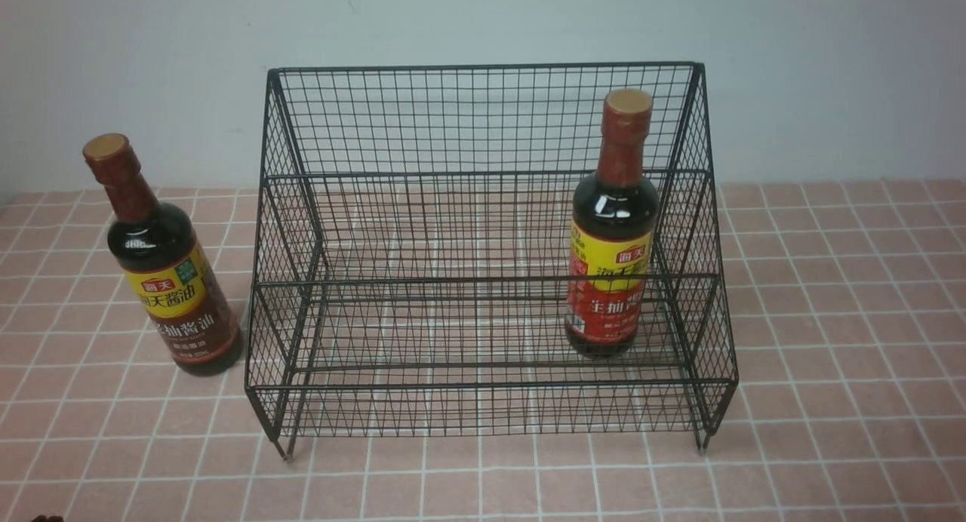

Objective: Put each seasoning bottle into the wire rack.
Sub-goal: Use the left arm to grab the condiment bottle closest to it

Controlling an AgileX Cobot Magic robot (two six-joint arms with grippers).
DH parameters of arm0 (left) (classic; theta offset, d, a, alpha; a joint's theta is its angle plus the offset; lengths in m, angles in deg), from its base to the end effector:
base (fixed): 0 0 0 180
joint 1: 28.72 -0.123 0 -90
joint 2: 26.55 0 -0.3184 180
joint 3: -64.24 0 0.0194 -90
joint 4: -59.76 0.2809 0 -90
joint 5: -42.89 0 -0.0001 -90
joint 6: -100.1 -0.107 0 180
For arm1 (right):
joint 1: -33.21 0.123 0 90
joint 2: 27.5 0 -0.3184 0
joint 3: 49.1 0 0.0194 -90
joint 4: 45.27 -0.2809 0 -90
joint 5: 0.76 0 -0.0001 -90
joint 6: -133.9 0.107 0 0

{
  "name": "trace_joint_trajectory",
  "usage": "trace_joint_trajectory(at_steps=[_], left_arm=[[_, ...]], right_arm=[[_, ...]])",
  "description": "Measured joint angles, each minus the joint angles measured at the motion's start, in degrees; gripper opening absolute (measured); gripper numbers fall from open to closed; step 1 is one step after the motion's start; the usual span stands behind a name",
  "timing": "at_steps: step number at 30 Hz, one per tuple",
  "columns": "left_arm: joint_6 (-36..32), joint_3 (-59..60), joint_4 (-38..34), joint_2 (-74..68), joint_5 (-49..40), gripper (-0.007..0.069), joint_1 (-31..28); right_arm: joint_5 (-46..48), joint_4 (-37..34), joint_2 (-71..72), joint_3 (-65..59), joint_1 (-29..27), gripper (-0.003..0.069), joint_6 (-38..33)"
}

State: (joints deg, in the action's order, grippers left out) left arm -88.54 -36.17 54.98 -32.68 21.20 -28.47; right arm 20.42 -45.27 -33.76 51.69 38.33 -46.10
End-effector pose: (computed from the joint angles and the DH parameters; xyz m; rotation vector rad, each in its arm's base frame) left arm 0.0641 -0.0036 0.1653 0.0939 1.8710 0.0186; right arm 0.0642 0.0058 0.1685 -0.0832 1.8600 0.0619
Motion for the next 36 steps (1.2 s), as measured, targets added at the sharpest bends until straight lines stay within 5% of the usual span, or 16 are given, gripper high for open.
trace_joint_trajectory(at_steps=[36], left_arm=[[0.07, 0.07, -2.06, 0.00, 2.38, -0.0007, 0.00]], right_arm=[[0.00, -0.77, 0.00, 0.00, 0.00, -0.0008, -1.31]])
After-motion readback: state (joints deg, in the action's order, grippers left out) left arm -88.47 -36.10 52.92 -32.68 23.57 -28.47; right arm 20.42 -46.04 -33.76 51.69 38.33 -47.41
